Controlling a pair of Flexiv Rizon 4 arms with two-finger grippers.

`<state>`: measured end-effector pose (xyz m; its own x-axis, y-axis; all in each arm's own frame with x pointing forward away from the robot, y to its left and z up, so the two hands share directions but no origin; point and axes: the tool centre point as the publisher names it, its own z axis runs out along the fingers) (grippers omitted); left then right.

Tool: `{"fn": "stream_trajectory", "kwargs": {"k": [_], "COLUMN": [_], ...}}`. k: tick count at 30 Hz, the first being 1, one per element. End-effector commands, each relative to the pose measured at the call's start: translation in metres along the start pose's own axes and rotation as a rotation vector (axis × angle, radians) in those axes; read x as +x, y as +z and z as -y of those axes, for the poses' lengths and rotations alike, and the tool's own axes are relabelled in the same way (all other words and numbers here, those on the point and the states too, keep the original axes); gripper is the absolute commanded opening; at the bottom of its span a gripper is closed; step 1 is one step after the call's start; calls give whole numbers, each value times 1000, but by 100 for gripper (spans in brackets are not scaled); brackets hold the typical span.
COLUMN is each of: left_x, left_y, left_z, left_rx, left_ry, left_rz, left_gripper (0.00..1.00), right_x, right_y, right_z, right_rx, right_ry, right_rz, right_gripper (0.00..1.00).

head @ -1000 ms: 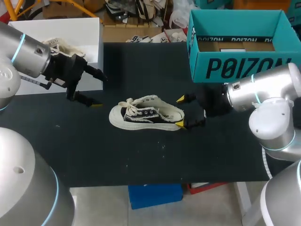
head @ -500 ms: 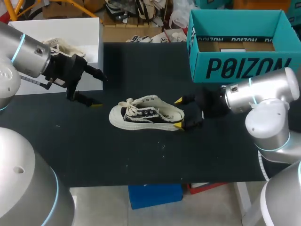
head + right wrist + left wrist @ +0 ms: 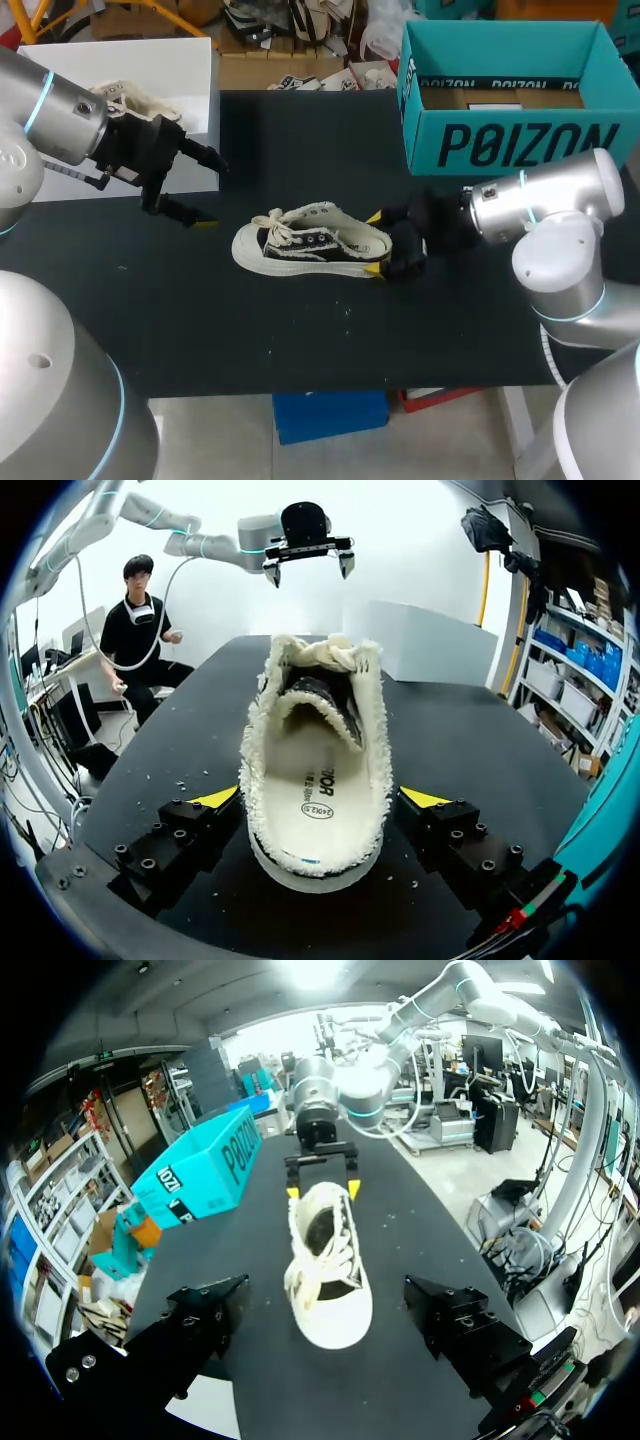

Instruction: Take the shoe out of the shoebox, open the shoe tongue, remove and reinsert the insole, then place the shoe into the shoebox

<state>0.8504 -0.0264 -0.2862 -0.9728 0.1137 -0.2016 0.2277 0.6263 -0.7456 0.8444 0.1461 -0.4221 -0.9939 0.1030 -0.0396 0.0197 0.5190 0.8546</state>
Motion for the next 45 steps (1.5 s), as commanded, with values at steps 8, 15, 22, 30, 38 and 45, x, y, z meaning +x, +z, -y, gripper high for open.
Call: {"fn": "stream_trajectory", "kwargs": {"k": [8,15,22,30,38,45], "left_x": [1,1,1,1,-2,-1], "left_y": [1,1,1,7,17,20], "left_z": [-1,-1,-1,16,40,44], "left_rx": [0,0,0,-67,-207,-226], "left_ry": [3,3,3,-59,-366,-373], "left_rz": [5,5,5,24,121,107], "left_gripper": [100,100,100,100,100,100], "right_x": [-1,-1,-1,-1,-1,-1], "right_y": [9,18,18,18,18,18], "right_z": [7,11,11,11,11,11], "right_rx": [-12,9,9,9,9,9], "right_ry": [11,21,21,21,21,21], "right_rz": [0,-27,-27,-27,-27,-27], "right_gripper": [100,27,0,0,0,0]}}
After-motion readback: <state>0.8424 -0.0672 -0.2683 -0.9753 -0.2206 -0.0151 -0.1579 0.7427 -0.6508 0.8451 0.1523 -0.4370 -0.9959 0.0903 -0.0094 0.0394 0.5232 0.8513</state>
